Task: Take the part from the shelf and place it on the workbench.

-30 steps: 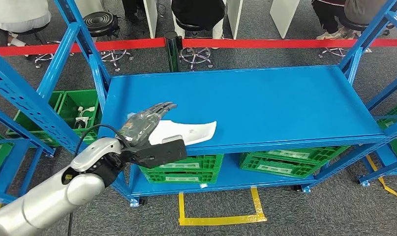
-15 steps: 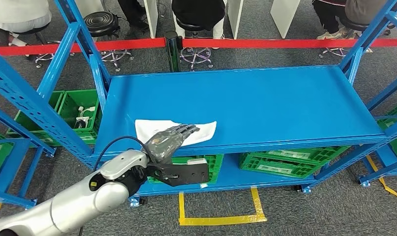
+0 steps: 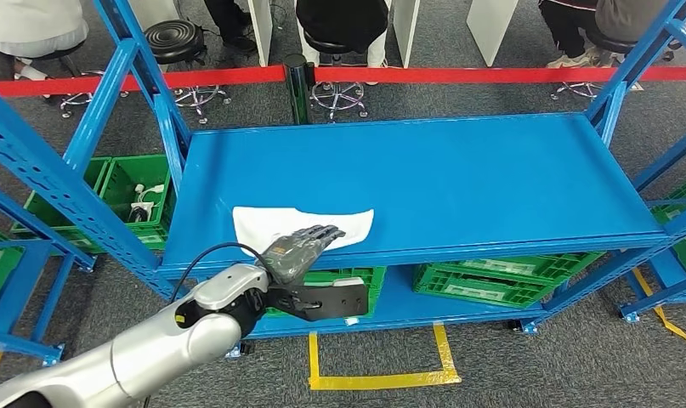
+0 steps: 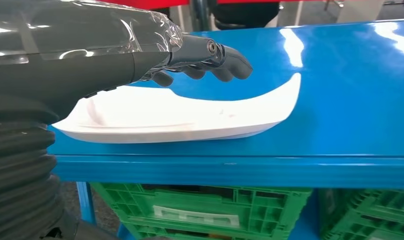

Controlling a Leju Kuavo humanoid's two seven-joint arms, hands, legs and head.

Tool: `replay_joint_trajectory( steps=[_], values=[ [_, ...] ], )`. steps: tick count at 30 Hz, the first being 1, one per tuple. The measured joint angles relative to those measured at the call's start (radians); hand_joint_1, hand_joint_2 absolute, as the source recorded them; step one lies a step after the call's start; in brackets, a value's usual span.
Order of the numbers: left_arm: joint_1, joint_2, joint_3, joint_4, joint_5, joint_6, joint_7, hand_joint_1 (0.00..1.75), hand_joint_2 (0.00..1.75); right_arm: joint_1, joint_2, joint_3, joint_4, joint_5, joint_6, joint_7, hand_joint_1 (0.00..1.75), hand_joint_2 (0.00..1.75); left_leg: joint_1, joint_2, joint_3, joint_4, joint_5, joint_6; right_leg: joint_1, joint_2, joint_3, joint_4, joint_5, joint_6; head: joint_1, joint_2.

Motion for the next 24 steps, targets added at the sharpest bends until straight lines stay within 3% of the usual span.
replay_joint_trajectory(
  steps=[13, 24],
  values=[
    [-0.024, -0.036, 0.005, 0.203, -0.063, 0.092, -0.006, 0.0, 1.75, 0.0, 0.0, 0.003, 0.0, 0.0, 0.003, 0.003, 0.0, 1.75, 0.0, 0.002, 0.0, 0.0, 0.0, 0.0, 0.0, 0.001, 0.0, 0.0, 0.0, 0.0, 0.0, 0.0],
    [-0.032, -0.061, 0.018, 0.329, -0.084, 0.11, -0.013, 0.0, 1.75, 0.001, 0.0, 0.015, 0.0, 0.0, 0.003, 0.002, 0.0, 1.75, 0.0, 0.005, 0.0, 0.0, 0.0, 0.0, 0.0, 0.002, 0.0, 0.0, 0.0, 0.0, 0.0, 0.0]
  ],
)
